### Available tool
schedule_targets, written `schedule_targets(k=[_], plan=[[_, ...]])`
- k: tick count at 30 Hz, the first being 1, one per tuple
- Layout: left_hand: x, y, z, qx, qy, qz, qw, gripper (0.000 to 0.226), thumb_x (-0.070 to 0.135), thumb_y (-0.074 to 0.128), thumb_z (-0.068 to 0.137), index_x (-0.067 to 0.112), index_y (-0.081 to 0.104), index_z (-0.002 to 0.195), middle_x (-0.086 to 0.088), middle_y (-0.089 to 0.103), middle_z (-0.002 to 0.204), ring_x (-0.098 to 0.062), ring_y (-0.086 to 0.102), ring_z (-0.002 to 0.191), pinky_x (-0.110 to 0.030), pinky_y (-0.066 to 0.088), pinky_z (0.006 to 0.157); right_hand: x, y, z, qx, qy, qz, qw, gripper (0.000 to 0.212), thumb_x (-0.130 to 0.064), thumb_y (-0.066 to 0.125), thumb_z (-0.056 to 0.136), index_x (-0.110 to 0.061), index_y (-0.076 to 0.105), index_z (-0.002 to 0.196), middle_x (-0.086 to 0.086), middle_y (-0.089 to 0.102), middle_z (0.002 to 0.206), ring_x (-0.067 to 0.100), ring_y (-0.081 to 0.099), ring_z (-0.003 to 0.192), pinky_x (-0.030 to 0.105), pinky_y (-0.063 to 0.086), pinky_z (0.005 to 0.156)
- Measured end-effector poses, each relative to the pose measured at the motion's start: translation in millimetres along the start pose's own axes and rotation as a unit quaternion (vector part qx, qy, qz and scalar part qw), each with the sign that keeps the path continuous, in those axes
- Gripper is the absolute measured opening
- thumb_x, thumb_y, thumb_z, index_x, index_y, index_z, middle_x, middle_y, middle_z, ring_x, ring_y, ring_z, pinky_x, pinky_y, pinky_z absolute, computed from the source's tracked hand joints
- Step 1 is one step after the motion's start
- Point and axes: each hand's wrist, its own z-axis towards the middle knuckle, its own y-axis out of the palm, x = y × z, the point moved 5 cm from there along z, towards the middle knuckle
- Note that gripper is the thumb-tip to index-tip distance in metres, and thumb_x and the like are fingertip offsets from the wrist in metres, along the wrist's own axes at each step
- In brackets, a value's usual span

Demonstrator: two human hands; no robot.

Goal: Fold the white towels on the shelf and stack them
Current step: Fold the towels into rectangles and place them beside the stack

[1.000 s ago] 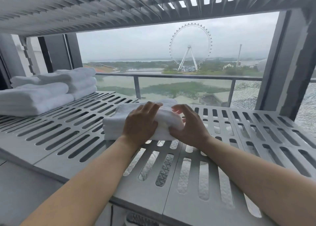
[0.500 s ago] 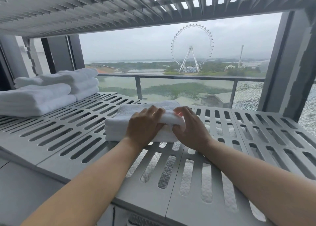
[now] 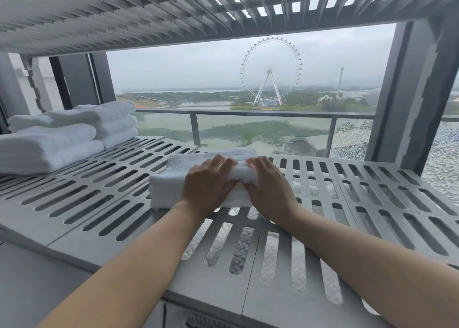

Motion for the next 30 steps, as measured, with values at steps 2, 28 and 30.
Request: schedule_targets(k=[2,28,30], plan=[[-3.5,0.2,-0.9,-0.007,-0.003,-0.010,1.000,0.047,0.038,0.058,0.083,0.022,0.048,0.125,-0.005,0.055,0.117,-0.028,0.057,0.100,-0.039,0.042,0.078,-1.1,-0.8,0.9,0.009,0.006,-0.005,1.000,0.028,-0.012,0.052,0.086,-0.004,0.047,0.112,0.014,0.052,0.109,0.033,0.051,0.094,0.036,0.040,0.070],[-16.7,6.6,-9.0,-0.019,-0.009,0.048,0.999,0.051,0.007,0.040,0.090,0.028,0.039,0.136,0.003,0.054,0.130,-0.024,0.058,0.108,-0.039,0.051,0.081,14.7,4.2,3.4,-0.093,-0.004,-0.242,0.966,0.054,-0.013,0.054,0.080,-0.014,0.041,0.132,0.010,0.040,0.131,0.030,0.040,0.114,0.041,0.044,0.085],[-9.0,4.2,-7.8,-0.001,0.001,0.053,0.999,0.048,0.008,0.043,0.090,0.026,0.042,0.135,0.002,0.058,0.126,-0.024,0.059,0.105,-0.038,0.050,0.077,7.1,0.9,6.4,-0.072,-0.052,-0.221,0.971,0.057,-0.016,0.059,0.079,-0.014,0.043,0.134,0.009,0.047,0.133,0.031,0.045,0.118,0.043,0.043,0.088]])
